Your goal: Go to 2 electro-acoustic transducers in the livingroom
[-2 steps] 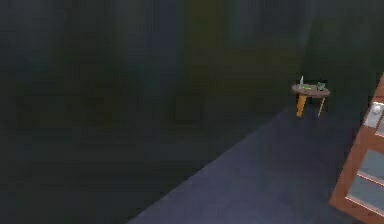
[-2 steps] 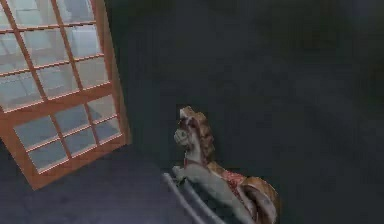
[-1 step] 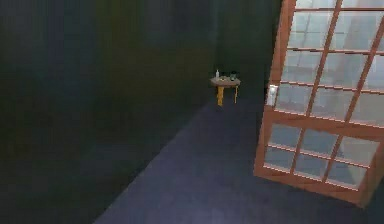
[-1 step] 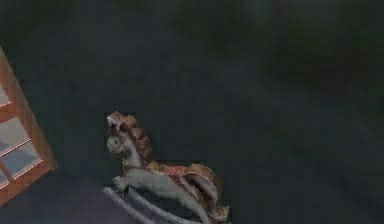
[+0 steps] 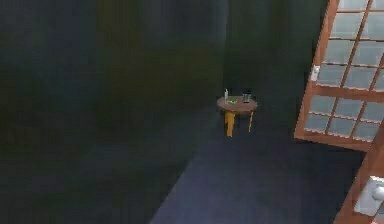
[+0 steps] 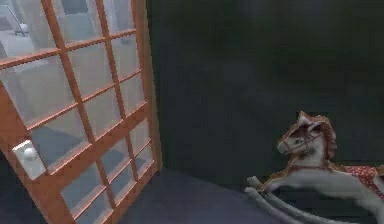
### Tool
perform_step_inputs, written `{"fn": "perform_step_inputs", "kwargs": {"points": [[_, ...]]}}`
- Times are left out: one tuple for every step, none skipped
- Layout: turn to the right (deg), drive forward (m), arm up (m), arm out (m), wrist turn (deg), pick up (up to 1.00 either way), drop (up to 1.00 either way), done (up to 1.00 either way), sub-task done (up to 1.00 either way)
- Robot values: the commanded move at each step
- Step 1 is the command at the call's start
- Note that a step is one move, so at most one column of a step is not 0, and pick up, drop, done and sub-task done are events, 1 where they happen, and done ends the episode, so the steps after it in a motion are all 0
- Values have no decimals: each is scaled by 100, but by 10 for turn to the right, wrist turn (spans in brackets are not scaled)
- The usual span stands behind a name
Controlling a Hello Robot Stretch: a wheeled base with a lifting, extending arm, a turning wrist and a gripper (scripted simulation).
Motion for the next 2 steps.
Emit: {"fn": "perform_step_inputs", "kwargs": {"points": [[0, 45, 0, 0, 0, 0, 0, 0, 0], [180, 0, 0, 0, 0, 0, 0, 0, 0]]}}
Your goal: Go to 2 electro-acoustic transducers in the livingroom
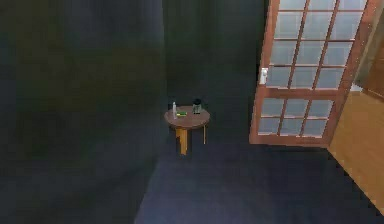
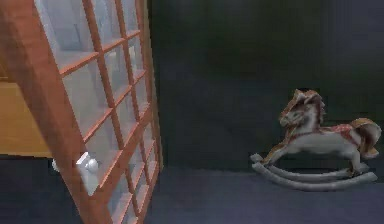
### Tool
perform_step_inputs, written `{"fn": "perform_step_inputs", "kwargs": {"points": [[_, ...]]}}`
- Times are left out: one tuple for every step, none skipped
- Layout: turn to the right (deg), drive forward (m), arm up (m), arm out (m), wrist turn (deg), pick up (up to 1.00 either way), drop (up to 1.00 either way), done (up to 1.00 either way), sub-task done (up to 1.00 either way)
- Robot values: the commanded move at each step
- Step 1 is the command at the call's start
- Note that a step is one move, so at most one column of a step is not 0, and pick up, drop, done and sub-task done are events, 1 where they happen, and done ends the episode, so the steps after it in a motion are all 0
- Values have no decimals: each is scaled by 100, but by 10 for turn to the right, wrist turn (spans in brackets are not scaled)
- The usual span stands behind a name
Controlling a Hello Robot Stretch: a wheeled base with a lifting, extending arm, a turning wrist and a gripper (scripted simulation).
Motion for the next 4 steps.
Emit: {"fn": "perform_step_inputs", "kwargs": {"points": [[30, 0, 0, 0, 0, 0, 0, 0, 0], [0, 60, 0, 0, 0, 0, 0, 0, 0], [450, 0, 0, 0, 0, 0, 0, 0, 0], [0, 40, 0, 0, 0, 0, 0, 0, 0]]}}
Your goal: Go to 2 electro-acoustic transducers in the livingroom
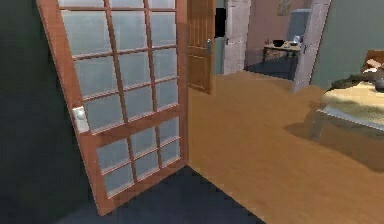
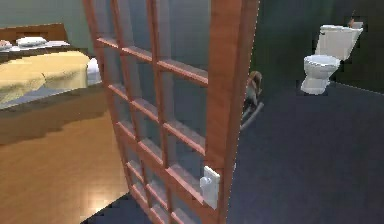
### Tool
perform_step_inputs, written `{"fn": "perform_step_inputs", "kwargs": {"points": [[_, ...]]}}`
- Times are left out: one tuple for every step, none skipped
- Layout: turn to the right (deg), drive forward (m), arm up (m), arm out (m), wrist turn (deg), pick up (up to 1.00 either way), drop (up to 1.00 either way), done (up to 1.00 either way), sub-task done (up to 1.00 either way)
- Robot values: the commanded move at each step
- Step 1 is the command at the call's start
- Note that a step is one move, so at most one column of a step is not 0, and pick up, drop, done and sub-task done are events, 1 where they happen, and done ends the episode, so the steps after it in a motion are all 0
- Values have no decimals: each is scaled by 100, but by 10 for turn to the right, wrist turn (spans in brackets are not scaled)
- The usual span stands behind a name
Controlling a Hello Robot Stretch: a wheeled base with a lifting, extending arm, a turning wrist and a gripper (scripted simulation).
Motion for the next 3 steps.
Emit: {"fn": "perform_step_inputs", "kwargs": {"points": [[210, 0, 0, 0, 0, 0, 0, 0, 0], [0, 100, 0, 0, 0, 0, 0, 0, 0], [0, 100, 0, 0, 0, 0, 0, 0, 0]]}}
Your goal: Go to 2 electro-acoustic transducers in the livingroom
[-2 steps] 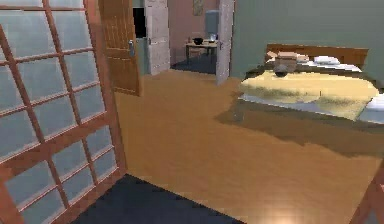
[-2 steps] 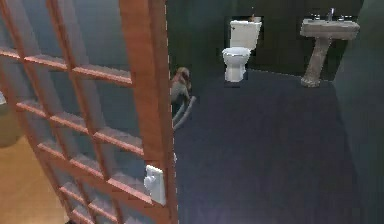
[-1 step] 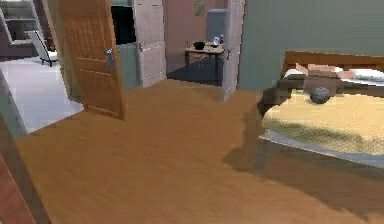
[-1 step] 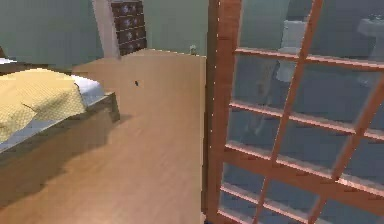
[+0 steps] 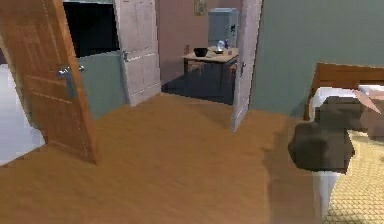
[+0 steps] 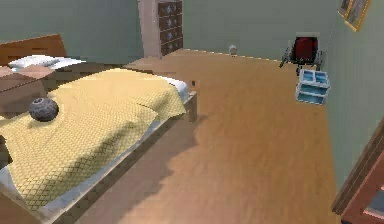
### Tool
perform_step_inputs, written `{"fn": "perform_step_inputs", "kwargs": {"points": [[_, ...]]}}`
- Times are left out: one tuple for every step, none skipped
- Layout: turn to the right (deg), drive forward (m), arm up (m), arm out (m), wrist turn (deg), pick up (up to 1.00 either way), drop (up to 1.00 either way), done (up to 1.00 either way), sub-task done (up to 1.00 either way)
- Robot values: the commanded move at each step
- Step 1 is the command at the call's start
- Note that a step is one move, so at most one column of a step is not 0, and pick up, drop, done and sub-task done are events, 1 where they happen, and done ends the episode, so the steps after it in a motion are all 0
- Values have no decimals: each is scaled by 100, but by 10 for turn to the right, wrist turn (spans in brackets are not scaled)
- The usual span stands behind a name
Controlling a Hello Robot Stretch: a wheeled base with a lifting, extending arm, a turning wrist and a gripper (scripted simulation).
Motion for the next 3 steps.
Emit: {"fn": "perform_step_inputs", "kwargs": {"points": [[30, 0, 0, 0, 0, 0, 0, 0, 0], [0, 100, 0, 0, 0, 0, 0, 0, 0], [0, 100, 0, 0, 0, 0, 0, 0, 0]]}}
